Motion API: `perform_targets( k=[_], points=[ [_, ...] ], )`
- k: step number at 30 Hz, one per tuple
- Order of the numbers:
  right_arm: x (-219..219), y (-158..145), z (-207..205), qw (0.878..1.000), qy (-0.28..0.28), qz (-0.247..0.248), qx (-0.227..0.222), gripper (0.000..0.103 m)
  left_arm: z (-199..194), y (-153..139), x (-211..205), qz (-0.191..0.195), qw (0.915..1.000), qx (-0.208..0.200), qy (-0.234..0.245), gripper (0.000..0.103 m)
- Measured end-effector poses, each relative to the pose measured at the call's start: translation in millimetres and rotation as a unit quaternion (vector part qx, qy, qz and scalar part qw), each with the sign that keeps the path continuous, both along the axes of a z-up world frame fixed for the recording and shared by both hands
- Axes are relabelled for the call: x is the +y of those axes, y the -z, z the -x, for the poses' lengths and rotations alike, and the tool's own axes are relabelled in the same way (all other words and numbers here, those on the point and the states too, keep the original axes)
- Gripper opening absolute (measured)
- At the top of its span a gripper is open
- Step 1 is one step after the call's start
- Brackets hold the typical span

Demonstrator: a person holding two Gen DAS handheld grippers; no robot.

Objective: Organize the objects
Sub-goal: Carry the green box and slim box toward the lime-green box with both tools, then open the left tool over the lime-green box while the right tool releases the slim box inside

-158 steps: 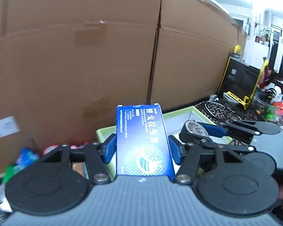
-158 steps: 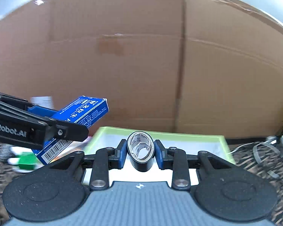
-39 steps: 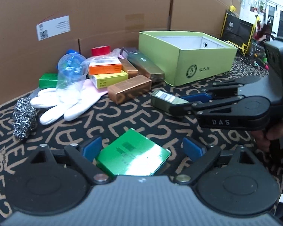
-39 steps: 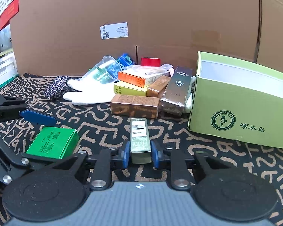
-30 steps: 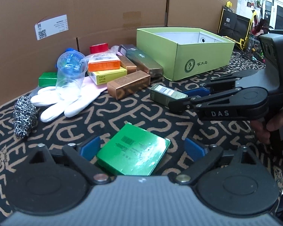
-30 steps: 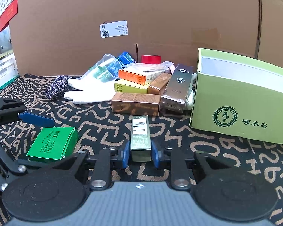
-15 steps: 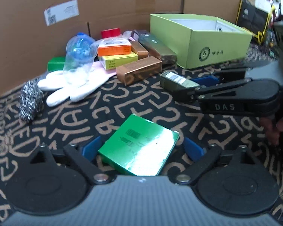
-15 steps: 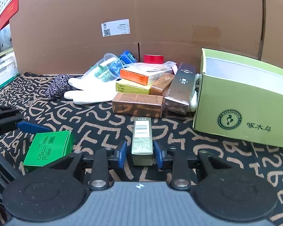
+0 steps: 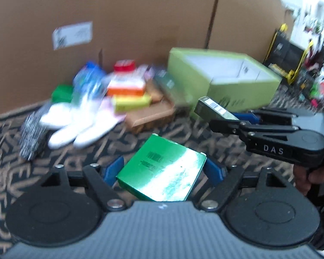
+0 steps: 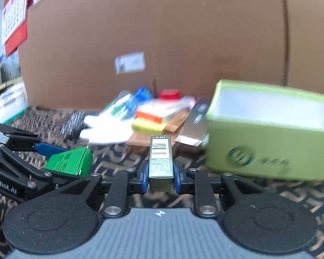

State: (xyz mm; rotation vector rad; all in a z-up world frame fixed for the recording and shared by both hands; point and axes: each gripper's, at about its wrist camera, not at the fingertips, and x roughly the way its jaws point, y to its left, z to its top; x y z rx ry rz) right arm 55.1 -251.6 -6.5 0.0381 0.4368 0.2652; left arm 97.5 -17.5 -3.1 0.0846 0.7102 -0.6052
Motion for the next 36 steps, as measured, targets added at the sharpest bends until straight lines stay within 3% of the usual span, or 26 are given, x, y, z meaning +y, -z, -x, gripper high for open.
perform_targets(
  k=[7,12,17,22,27,29,30,33,35,36],
  points=[
    [-58.6,-40.9,-9.8,0.996,0.072,0.023,-0.051,0.026,-26.1,-50.5,-65.3,0.043,0.9981,-0.030,0.032,0.080],
    [-102.0,-53.6,-38.3,0.989,0.128,0.066,-0.044,0.026,-63.1,-68.5,-131.8,0.055,0.9975,-0.019,0.040,0.080],
    [-146.2,-39.1,-78.3,0.984,0.160,0.074,0.008,0.026,-107.7,-50.2,-195.1,0.040,0.9990,0.001,0.020,0.080],
    [-173.1,-16.6,-112.0,0.981,0.168,0.079,0.060,0.026,-146.9,-19.8,-234.7,0.028,0.9984,0.048,0.003,0.080],
    [-183.7,-3.4,-125.8,0.979,0.166,0.081,0.085,0.026,-161.0,-3.9,-255.3,-0.005,0.9993,0.033,-0.015,0.081],
    [-183.3,0.5,-129.3,0.977,0.170,0.090,0.093,0.026,-161.4,-1.9,-259.1,-0.008,0.9996,0.023,-0.010,0.087],
    [-183.3,1.7,-129.8,0.977,0.168,0.092,0.096,0.026,-160.8,-1.7,-259.5,-0.003,0.9996,0.026,-0.007,0.102],
    [-183.9,-0.8,-126.2,0.981,0.149,0.079,0.094,0.048,-157.9,-3.8,-253.1,0.026,0.9991,0.032,-0.012,0.103],
    [-179.9,-5.7,-116.1,0.984,0.145,0.072,0.077,0.068,-156.5,-7.4,-250.5,0.037,0.9986,0.037,-0.011,0.103],
    [-180.3,-10.4,-112.0,0.984,0.149,0.076,0.063,0.072,-154.4,-9.8,-246.8,0.042,0.9983,0.037,-0.014,0.103]
  ],
)
